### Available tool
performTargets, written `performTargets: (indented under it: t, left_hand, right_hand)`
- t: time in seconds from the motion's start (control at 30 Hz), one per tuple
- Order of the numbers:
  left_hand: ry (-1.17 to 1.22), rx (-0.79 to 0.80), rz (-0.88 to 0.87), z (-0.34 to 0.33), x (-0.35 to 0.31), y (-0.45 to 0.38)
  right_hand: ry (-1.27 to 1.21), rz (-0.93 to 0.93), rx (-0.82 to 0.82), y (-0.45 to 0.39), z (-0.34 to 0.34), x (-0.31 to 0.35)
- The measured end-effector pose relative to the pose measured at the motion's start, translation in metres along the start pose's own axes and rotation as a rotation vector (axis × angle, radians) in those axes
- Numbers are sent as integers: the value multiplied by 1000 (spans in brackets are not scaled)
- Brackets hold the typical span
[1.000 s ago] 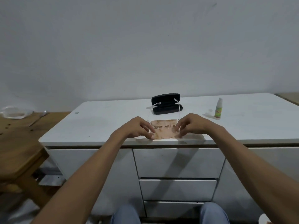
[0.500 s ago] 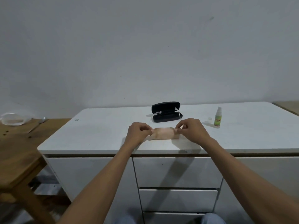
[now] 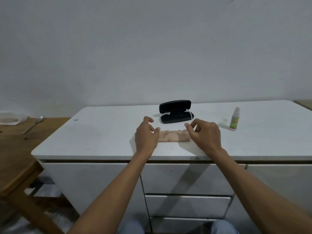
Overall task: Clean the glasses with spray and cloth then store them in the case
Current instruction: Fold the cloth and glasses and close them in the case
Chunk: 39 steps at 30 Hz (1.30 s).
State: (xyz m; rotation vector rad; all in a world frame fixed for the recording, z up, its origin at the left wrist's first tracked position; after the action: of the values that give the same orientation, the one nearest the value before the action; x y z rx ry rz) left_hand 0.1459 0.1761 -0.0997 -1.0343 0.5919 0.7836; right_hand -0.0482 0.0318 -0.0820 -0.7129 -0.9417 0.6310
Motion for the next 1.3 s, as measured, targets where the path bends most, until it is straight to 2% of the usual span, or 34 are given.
performTargets:
  t: [0.07, 0.27, 0.43, 0.5, 0.57, 0.7, 0.83, 0.93, 1.07, 1.2, 1.3]
  left_hand:
    - [-14, 19, -46, 1, 1, -3]
    - [-36, 85, -144, -2, -2, -5]
    - [-211, 217, -448, -14, -15, -2]
    - [-260, 303, -501, -20, -15, -1]
    - [-229, 358, -451, -25, -11, -4]
    - [12, 427, -190, -29, 9, -18]
    - [178, 373, 32, -21, 19, -33]
    - [117, 360, -70, -11, 9, -37]
    - [32, 473, -203, -9, 0, -25]
    - [-157, 537, -342, -10, -1, -19]
    - [-183, 575, -375, -11, -4, -16]
  right_hand:
    - [-42, -49, -20, -2, 4, -6]
    - [-83, -98, 103, -6, -8, -11]
    - [-117, -143, 117, -8, -11, -16]
    - [-134, -143, 141, -10, -13, -16]
    - [-143, -123, 169, -13, -15, -15]
    - [-50, 31, 316, -17, -30, -4]
    - [23, 98, 484, -13, -48, 3]
    - [-17, 95, 491, -12, -43, 6]
    - [-5, 92, 545, -9, -37, 7]
    - [9, 82, 592, -5, -34, 6]
    - [34, 84, 674, -4, -34, 7]
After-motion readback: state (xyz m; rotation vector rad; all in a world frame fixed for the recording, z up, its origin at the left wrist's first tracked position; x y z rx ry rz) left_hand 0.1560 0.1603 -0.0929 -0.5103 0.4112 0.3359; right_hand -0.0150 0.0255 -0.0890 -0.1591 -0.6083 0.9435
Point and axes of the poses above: each hand's wrist, its own y-axis away from the middle knuckle, its own z-axis out of the back of the hand, x = y × z, the point moved 7 cm from there along -y, towards the middle knuckle, and after that the axes turned 13 degrees about -x, right-handed, at the moved point
